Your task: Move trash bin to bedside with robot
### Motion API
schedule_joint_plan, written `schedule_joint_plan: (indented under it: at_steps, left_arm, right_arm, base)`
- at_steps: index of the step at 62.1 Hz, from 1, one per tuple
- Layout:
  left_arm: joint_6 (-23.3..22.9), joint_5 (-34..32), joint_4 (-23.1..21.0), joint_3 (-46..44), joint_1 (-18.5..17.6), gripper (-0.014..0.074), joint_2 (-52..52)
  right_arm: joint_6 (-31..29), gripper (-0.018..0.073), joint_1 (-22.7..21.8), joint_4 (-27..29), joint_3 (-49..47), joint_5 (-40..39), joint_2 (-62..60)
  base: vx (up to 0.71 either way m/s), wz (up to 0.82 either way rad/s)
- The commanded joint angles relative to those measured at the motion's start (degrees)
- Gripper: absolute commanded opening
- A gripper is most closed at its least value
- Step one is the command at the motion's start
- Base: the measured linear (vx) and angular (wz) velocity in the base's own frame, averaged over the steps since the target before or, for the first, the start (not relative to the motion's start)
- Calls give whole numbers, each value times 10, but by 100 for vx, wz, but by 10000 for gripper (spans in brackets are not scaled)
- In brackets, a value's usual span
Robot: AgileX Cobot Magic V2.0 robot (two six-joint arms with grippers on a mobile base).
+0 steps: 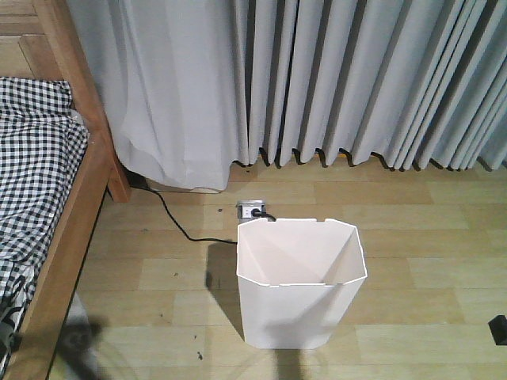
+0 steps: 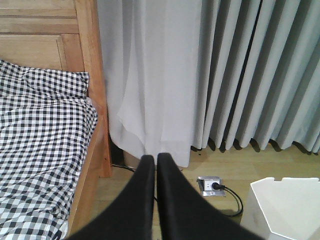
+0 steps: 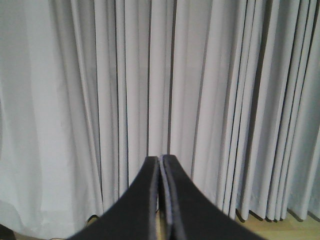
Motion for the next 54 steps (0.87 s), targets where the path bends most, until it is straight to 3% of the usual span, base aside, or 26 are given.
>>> schedule_joint_plan:
  at_steps: [1,54]
  left_arm:
    - [-6,-48,-2,7,0,-6,-8]
    - [-6,-48,-2,7,0,-6,-8]
  right_arm:
    - [-8,-9,-2,-4,4,-41,-9]
    - [-7,-9,-2,0,4,-41,-9]
  base:
    - [0,0]
    - [0,0]
